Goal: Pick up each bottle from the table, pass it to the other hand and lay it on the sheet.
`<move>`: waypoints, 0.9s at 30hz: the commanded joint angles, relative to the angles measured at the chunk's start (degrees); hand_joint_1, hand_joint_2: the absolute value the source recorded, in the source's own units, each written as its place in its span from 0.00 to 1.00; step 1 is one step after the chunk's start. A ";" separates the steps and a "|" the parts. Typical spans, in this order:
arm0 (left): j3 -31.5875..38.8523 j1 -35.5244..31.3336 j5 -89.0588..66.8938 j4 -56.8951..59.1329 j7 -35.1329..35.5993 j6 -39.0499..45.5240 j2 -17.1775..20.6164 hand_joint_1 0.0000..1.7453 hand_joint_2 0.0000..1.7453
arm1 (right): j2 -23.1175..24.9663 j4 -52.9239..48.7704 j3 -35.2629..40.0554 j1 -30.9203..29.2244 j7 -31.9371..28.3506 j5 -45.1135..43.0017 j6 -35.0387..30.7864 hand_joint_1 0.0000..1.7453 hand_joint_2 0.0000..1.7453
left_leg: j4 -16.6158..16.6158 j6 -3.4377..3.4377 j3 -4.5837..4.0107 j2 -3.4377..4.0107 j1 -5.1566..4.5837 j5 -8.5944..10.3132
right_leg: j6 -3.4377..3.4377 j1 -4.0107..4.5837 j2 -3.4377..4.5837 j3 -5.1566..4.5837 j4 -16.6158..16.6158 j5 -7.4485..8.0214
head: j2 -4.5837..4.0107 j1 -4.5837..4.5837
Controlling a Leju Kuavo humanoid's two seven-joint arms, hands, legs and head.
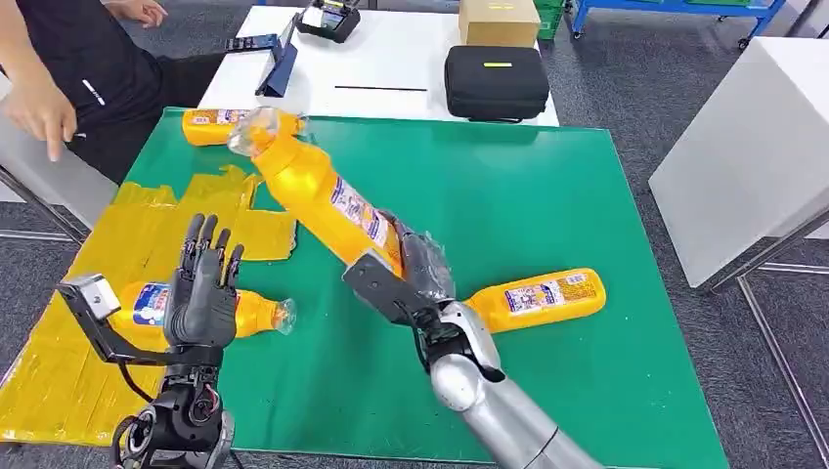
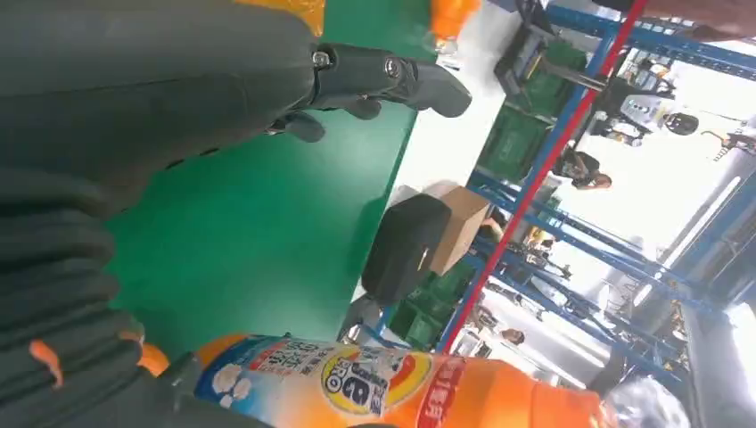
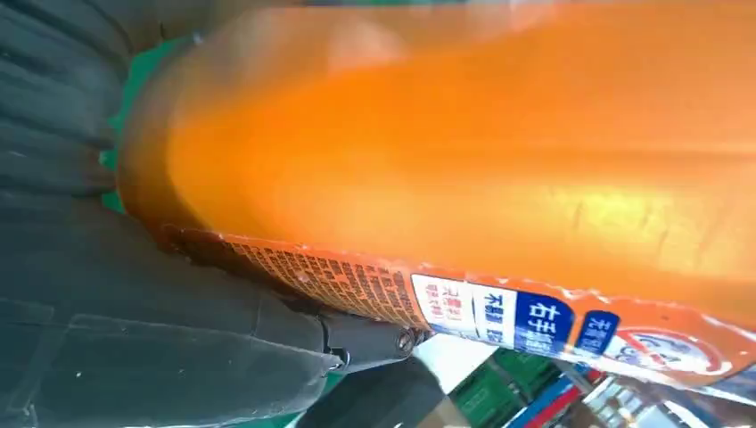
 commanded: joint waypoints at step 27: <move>-11.84 -2.38 4.29 -4.99 -0.21 0.59 5.38 0.00 1.00 | 9.13 16.54 28.53 -8.05 -0.27 6.90 7.67 1.00 1.00 | -0.02 0.00 0.14 0.02 0.07 -0.06 | -0.26 0.08 0.07 0.10 -0.01 -0.05 | 0.00 0.00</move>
